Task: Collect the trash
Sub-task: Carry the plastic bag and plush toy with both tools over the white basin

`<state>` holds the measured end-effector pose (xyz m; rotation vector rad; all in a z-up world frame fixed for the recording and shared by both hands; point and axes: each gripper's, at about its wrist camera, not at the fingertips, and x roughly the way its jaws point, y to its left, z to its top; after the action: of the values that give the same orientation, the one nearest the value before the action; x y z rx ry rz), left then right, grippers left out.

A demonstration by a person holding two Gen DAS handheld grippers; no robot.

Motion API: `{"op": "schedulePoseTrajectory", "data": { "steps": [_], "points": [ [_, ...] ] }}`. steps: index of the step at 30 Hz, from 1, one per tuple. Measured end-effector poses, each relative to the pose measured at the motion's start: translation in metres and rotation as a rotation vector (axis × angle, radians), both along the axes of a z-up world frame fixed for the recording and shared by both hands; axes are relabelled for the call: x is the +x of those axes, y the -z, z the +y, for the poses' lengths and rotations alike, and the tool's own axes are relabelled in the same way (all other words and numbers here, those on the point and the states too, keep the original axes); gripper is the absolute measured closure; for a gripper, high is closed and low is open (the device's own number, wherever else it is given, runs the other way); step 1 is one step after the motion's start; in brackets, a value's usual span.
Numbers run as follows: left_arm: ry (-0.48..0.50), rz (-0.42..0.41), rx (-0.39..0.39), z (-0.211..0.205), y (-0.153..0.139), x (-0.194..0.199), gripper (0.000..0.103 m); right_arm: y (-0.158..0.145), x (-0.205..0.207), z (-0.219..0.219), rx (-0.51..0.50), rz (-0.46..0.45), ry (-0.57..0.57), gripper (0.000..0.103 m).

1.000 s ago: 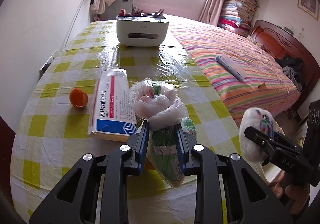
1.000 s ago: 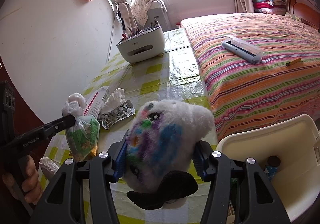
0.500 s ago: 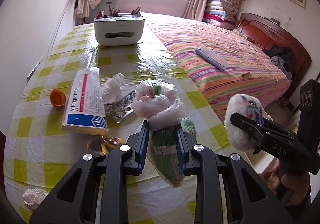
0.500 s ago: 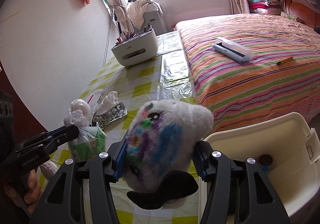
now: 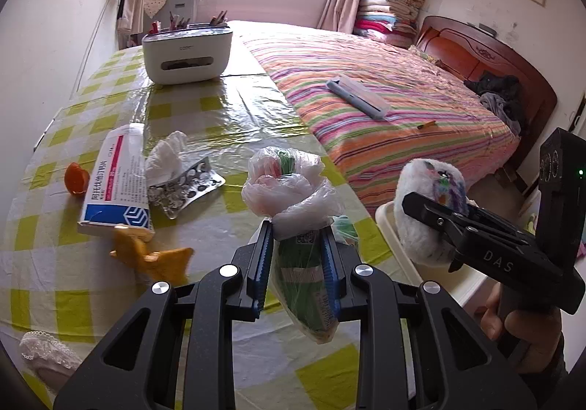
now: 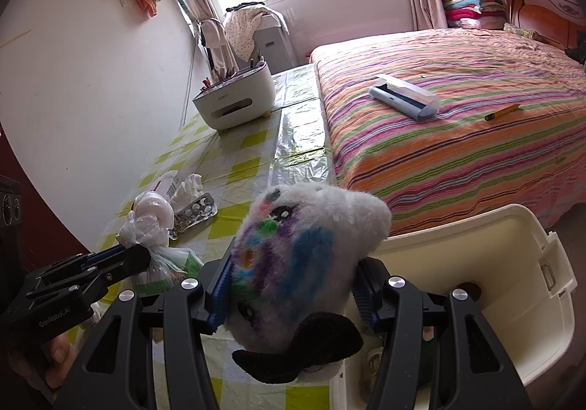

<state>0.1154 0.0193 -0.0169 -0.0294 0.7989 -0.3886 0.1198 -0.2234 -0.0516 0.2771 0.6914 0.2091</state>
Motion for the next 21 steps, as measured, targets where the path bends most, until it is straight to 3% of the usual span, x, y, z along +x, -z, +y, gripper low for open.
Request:
{"op": "schedulePoseTrajectory", "data": {
  "steps": [21],
  "points": [
    [0.092,0.02,-0.012,-0.058,0.007,-0.012,0.078,-0.002,-0.012,-0.041,0.014,-0.019,0.067,0.05]
  ]
}}
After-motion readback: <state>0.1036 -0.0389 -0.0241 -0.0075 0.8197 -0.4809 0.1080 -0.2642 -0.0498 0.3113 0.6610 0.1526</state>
